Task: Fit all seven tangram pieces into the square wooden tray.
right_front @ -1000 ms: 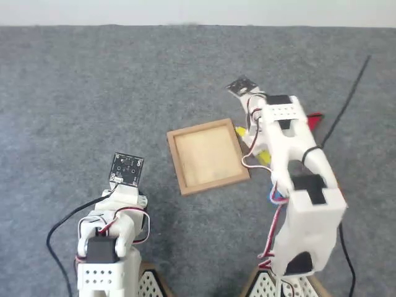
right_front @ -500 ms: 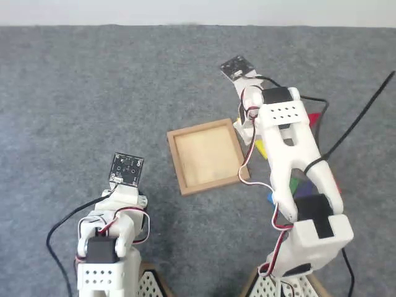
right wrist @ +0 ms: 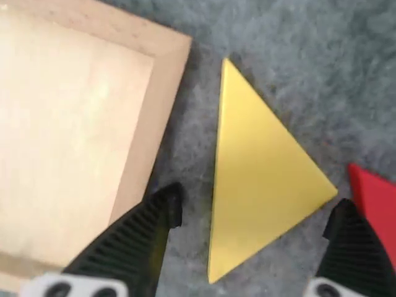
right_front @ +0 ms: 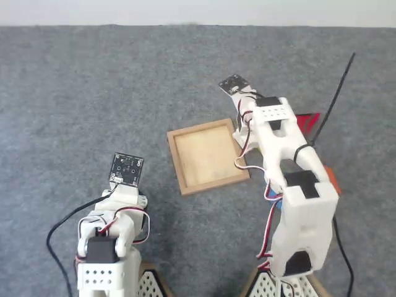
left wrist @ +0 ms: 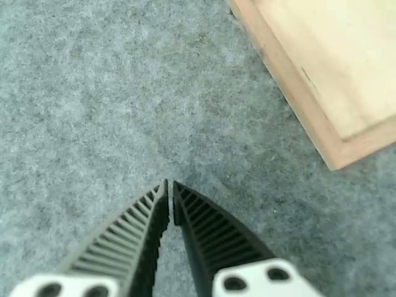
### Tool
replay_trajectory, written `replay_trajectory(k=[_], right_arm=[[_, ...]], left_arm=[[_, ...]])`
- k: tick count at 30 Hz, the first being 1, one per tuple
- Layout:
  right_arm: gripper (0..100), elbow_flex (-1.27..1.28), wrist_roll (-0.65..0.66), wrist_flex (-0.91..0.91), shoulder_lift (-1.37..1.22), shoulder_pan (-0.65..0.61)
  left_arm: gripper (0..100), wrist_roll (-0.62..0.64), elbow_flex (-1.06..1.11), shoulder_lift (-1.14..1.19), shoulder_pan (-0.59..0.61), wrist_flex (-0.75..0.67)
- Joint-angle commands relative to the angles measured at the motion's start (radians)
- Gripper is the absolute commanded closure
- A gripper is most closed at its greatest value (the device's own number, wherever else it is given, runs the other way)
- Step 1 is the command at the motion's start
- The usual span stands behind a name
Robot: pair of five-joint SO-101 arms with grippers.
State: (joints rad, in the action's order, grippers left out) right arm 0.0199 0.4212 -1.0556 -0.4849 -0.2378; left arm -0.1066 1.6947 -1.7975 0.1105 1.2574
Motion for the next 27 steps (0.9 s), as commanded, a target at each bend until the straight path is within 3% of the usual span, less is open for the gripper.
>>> replay_trajectory(k=[1,14,22,27], right_arm=[[63.4,-0.064,-0.011,0.018,-0.018,0.019],[63.4,-0.204,0.054,-0.004,-0.13,0.044],[80.8,-0.23,0.054,-0.054,-0.139,0.051],[82.0,-0.23,0.054,-0.076,-0.133,0.048]], left_arm=[[99,0.009,-0.012,-0.02,0.003,0.005],[99,0.009,-0.012,-0.02,0.003,0.005],[99,0.009,-0.012,-0.02,0.003,0.005],[99,0.009,-0.012,-0.02,0.003,0.005]])
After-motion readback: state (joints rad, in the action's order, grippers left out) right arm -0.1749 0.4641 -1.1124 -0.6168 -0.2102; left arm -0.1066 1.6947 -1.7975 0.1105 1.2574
